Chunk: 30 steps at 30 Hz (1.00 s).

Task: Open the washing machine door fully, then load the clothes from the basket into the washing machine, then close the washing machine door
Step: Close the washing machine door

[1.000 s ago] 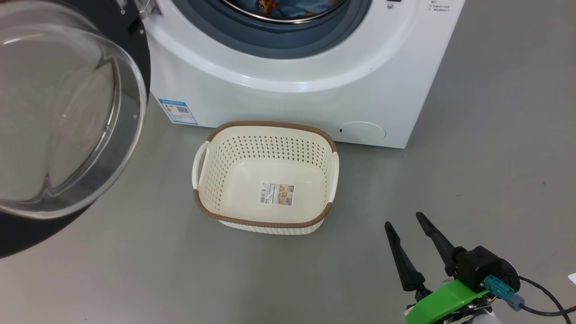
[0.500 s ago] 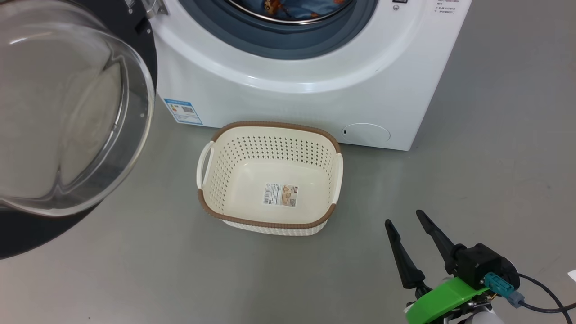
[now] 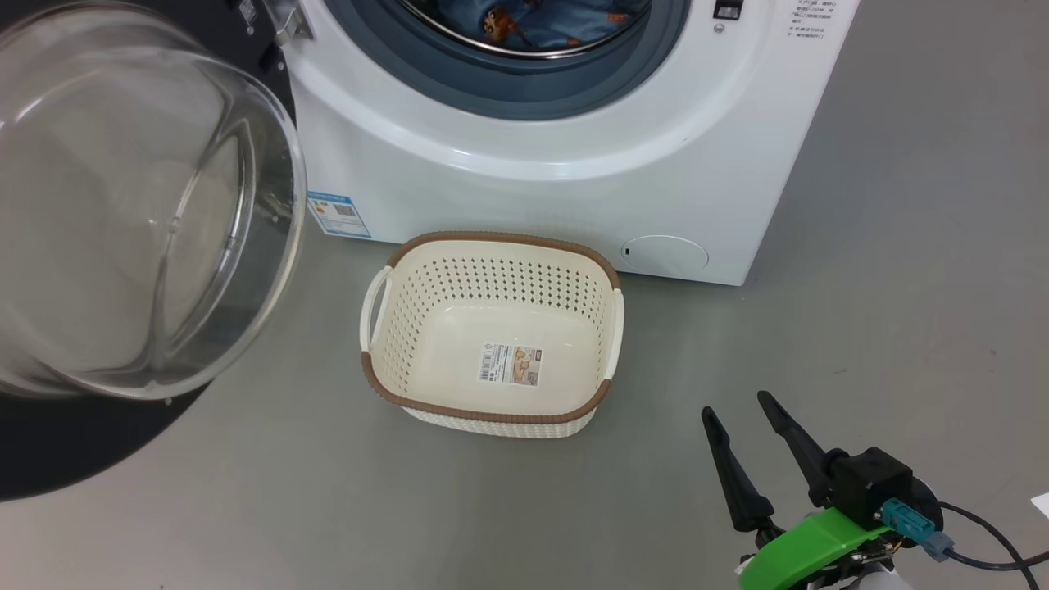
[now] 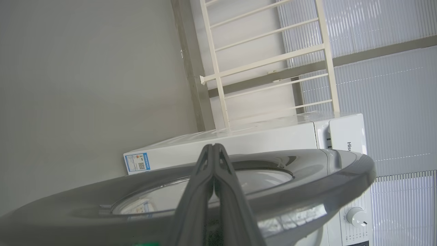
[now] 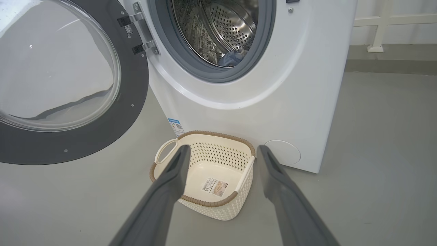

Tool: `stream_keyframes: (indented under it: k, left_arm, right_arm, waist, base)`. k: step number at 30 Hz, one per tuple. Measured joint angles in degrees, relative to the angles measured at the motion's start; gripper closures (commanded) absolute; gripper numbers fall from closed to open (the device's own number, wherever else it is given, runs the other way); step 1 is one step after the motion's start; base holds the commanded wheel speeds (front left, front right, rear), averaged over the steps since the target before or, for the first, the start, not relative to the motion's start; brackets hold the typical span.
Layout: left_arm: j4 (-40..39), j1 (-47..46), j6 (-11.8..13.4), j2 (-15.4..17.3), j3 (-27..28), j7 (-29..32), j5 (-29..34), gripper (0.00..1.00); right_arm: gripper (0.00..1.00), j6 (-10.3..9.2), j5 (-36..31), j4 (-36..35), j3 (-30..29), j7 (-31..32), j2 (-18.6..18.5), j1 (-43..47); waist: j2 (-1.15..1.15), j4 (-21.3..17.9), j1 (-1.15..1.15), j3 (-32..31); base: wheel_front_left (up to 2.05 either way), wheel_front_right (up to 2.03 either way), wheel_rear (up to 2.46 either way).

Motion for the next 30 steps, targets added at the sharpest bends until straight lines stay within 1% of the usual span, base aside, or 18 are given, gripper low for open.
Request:
stream_keyframes:
  k: [1, 3, 4, 9, 11, 14, 17, 20, 24, 27, 30]
  left_arm:
    - [0.00, 0.00, 0.00, 0.00, 0.00, 0.00, 0.00, 1.00]
    - [-0.67, 0.40, 0.08, -0.27, -0.35, 2.45, -0.99, 1.00]
    - [-1.46, 1.10, 0.36, -0.73, -0.66, 4.77, -1.97, 1.00]
    - [-4.55, 3.31, 1.52, -1.68, -1.62, 12.19, -3.87, 1.00]
    - [-6.76, 4.63, 1.56, -2.42, -1.91, 16.23, -5.78, 1.00]
    - [-10.66, 6.88, 2.90, -4.07, -2.18, 21.56, -8.56, 1.00]
    - [-14.92, 10.39, 4.36, -5.41, -2.13, 24.66, -10.06, 1.00]
    - [-19.56, 13.48, 5.52, -7.33, -1.25, 26.57, -12.32, 1.00]
    - [-27.36, 17.62, 6.50, -11.09, -0.29, 28.91, -15.56, 1.00]
    - [-33.75, 21.65, 6.67, -13.54, -0.24, 30.48, -16.77, 1.00]
    - [-40.05, 25.82, 7.04, -16.68, -0.27, 31.30, -17.80, 1.00]
  right_arm:
    - [0.00, 0.00, 0.00, 0.00, 0.00, 0.00, 0.00, 0.00]
    - [0.00, 0.00, 0.21, 0.26, 0.04, 0.00, 0.00, 0.00]
    - [0.00, 0.00, 0.43, 0.58, 0.12, -0.11, 0.00, 0.00]
    - [0.00, 0.00, 0.88, 1.23, 0.34, -0.18, 0.00, 0.00]
    - [0.00, 0.00, 0.91, 1.44, 0.52, -0.25, 0.00, 0.01]
    - [0.00, 0.00, 1.36, 1.86, 0.89, -0.53, 0.00, 0.01]
    - [0.00, 0.00, 1.46, 2.07, 1.42, -0.66, 0.00, 0.01]
    - [0.00, 0.00, 2.25, 2.24, 1.71, -0.67, 0.00, 0.00]
    - [0.00, 0.00, 2.61, 2.57, 1.93, -0.69, 0.00, 0.01]
    - [0.00, 0.00, 3.49, 2.75, 2.10, -0.70, 0.00, 0.01]
    - [0.00, 0.00, 3.56, 2.81, 2.16, -1.19, 0.00, 0.02]
  waist:
    - [0.00, 0.00, 0.00, 0.00]
    - [0.00, 0.01, 0.00, -0.20]
    - [0.00, 0.03, 0.00, -0.45]
    - [0.00, 0.14, 0.00, -1.21]
    - [0.00, 0.17, 0.00, -1.49]
    - [0.00, 0.13, 0.00, -1.85]
    - [0.00, 0.03, 0.00, -2.14]
    - [0.00, -0.32, 0.00, -2.42]
    - [0.00, -1.16, 0.00, -2.91]
    - [0.00, -2.09, 0.00, -3.31]
    - [0.00, -3.26, 0.00, -3.69]
  base:
    - [0.00, 0.00, 0.00]
    - [0.00, 0.00, 0.00]
    - [0.00, 0.00, 0.00]
    - [0.00, 0.00, 0.00]
    - [0.00, 0.00, 0.00]
    - [0.00, 0.00, 0.00]
    - [0.00, 0.00, 0.00]
    - [0.00, 0.00, 0.00]
    - [0.00, 0.00, 0.00]
    - [0.00, 0.00, 0.00]
    - [0.00, 0.00, 0.00]
